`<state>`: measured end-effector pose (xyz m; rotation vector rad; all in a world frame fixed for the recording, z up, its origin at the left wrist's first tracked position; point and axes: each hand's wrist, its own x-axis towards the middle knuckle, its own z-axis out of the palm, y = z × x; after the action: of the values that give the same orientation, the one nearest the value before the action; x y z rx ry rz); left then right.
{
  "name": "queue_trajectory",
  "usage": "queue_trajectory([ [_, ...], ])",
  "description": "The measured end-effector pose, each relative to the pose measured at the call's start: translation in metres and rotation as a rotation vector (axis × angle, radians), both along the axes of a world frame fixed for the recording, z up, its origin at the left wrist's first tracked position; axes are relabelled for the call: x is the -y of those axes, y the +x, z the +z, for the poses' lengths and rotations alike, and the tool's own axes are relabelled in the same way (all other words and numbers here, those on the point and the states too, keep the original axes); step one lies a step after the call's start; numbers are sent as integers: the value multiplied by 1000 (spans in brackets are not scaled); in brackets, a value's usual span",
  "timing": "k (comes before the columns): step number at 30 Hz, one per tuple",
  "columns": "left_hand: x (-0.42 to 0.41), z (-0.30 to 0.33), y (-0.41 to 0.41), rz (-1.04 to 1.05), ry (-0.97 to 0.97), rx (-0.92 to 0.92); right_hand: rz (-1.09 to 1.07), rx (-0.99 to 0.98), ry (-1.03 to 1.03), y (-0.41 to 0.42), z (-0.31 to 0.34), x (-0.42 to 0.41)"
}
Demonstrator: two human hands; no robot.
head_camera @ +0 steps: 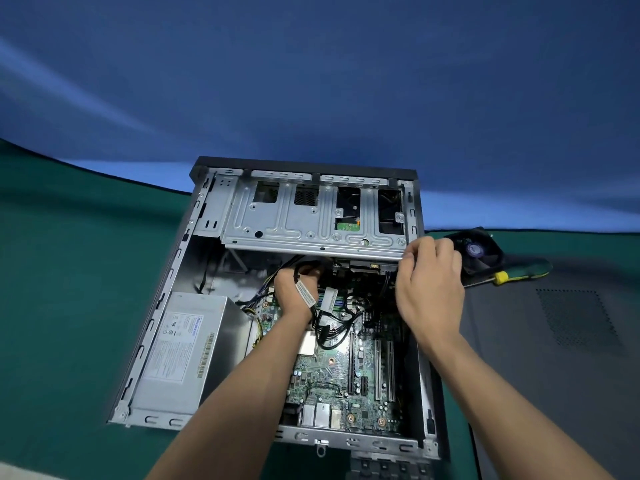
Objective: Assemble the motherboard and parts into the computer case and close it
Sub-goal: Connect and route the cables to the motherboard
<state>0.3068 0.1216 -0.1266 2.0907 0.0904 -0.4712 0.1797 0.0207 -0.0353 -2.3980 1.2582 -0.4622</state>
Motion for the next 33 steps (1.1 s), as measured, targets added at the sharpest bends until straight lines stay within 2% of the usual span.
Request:
queue_trajectory([
  [11, 2, 1, 7, 82, -44, -29, -9, 12, -22, 1, -2, 0],
  [23, 4, -1, 6, -3, 106, 22, -5, 3, -18, 0, -1, 0],
  [33, 2, 7, 4, -15, 147, 19, -1, 20, -4, 1, -1, 0],
])
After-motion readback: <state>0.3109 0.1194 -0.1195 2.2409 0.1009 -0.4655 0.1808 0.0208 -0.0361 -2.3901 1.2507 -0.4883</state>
